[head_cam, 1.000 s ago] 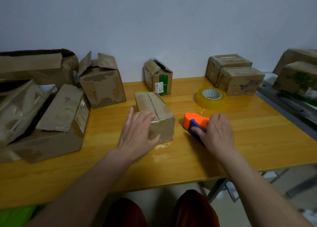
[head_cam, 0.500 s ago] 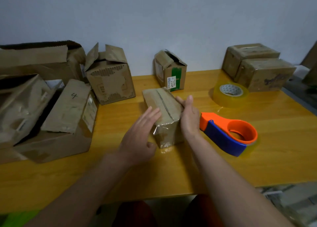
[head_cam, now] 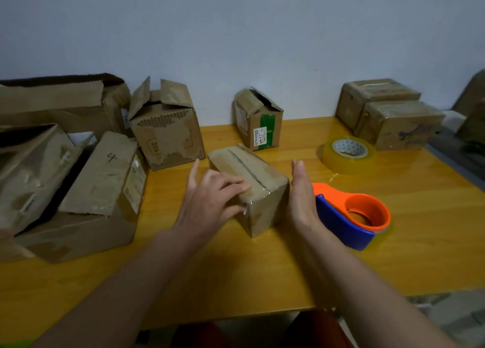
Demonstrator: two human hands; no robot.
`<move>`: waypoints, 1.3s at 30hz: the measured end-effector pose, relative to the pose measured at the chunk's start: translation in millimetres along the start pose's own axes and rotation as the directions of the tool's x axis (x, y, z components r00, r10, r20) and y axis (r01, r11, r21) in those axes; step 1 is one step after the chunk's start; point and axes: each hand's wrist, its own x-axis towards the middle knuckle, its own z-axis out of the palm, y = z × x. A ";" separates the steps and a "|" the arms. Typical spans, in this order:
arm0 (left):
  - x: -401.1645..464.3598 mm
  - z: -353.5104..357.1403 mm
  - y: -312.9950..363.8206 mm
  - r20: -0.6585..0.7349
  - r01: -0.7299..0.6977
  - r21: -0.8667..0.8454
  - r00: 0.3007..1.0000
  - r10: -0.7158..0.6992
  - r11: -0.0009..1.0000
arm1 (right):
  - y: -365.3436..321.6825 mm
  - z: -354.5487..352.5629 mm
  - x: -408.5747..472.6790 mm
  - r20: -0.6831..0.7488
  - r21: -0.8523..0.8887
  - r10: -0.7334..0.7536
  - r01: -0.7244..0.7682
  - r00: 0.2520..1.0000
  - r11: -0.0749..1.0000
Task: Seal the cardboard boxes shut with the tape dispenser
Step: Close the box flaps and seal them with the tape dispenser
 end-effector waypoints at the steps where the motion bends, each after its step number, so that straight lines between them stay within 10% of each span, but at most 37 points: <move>1: 5.1 0.8 7.7 -0.021 -0.006 0.030 1.000 0.007 1.000 | -5.6 1.7 -3.2 -0.067 0.036 -0.033 0.035 0.997 0.999; 6: 33.9 1.3 30.8 -0.033 -0.107 0.103 0.993 0.110 0.989 | -35.8 -2.0 3.3 -0.051 0.099 -0.024 0.029 0.998 0.995; 13: 47.9 -1.9 -23.8 0.567 0.158 0.162 0.793 -0.223 0.974 | -39.8 23.1 3.0 -0.157 -0.099 0.038 -0.054 0.987 0.994; 18: 39.9 11.7 -21.9 0.470 0.265 0.097 0.838 -0.279 0.959 | -14.4 43.4 -15.7 -0.409 -0.104 -0.230 0.205 0.883 0.973; 24: 46.1 9.3 -9.4 0.452 0.327 0.163 0.814 -0.365 0.931 | 19.4 22.7 -5.6 -0.080 -0.303 -0.511 0.468 0.856 0.831; 29: 34.5 -3.9 9.3 0.416 0.398 0.237 0.783 -0.462 0.886 | 7.6 -9.6 18.6 0.100 -0.263 -0.230 0.249 0.968 0.932; 32: 33.4 -20.5 -7.2 0.247 0.480 0.149 0.828 -0.503 0.864 | -6.3 -3.5 21.9 -0.131 -0.277 -0.199 0.157 0.971 0.948; 34: 37.2 -17.4 -17.7 0.199 0.597 -0.060 0.792 -0.577 0.800 | -14.5 11.8 23.2 -0.241 -0.261 -0.159 0.094 0.958 0.961; 39: 25.9 16.3 -9.4 0.353 0.702 -0.663 0.598 -0.719 0.259 | -15.0 46.3 22.1 -0.525 -0.039 -0.032 0.013 0.851 0.999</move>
